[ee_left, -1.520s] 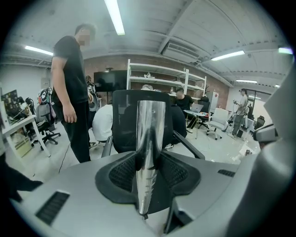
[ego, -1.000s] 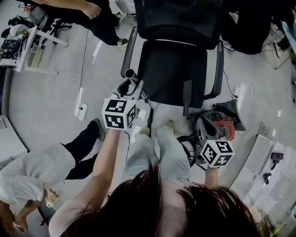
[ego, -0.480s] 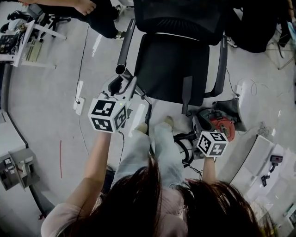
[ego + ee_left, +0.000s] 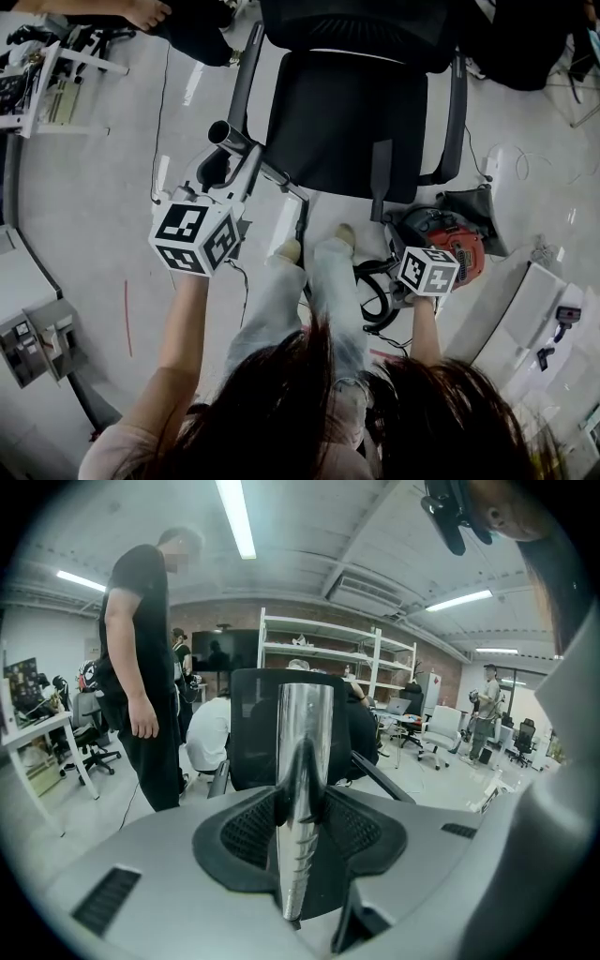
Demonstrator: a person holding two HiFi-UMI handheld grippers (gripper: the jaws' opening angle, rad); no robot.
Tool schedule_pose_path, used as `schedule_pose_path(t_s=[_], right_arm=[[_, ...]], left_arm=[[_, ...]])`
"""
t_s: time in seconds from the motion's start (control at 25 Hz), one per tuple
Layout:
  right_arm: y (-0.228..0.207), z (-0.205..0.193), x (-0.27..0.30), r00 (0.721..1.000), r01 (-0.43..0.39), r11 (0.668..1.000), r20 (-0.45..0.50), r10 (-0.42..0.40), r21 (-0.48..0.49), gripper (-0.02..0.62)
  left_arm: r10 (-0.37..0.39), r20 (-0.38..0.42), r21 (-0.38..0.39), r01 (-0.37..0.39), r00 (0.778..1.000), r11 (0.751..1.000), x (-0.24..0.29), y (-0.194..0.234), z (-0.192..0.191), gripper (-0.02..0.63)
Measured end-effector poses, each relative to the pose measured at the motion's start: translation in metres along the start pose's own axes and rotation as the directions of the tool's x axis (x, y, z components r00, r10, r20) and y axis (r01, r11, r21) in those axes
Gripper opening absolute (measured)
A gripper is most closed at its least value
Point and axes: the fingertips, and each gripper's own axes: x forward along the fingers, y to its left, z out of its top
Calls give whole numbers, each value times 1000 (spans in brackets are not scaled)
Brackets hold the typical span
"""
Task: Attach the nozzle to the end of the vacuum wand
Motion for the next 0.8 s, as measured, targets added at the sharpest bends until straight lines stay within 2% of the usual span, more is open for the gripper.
schedule_pose_path(t_s=[0.56,0.8], right_arm=[[-45,-40,69,994,-11,999,-112,16,46,141],[-66,-53,98,988,-15,998,-151,24,58,150]], left_arm=[[-14,8,-10,14,1000,1000,5,6,-7,150],[4,40,-29,-3,999,1000,5,8,-11,150]])
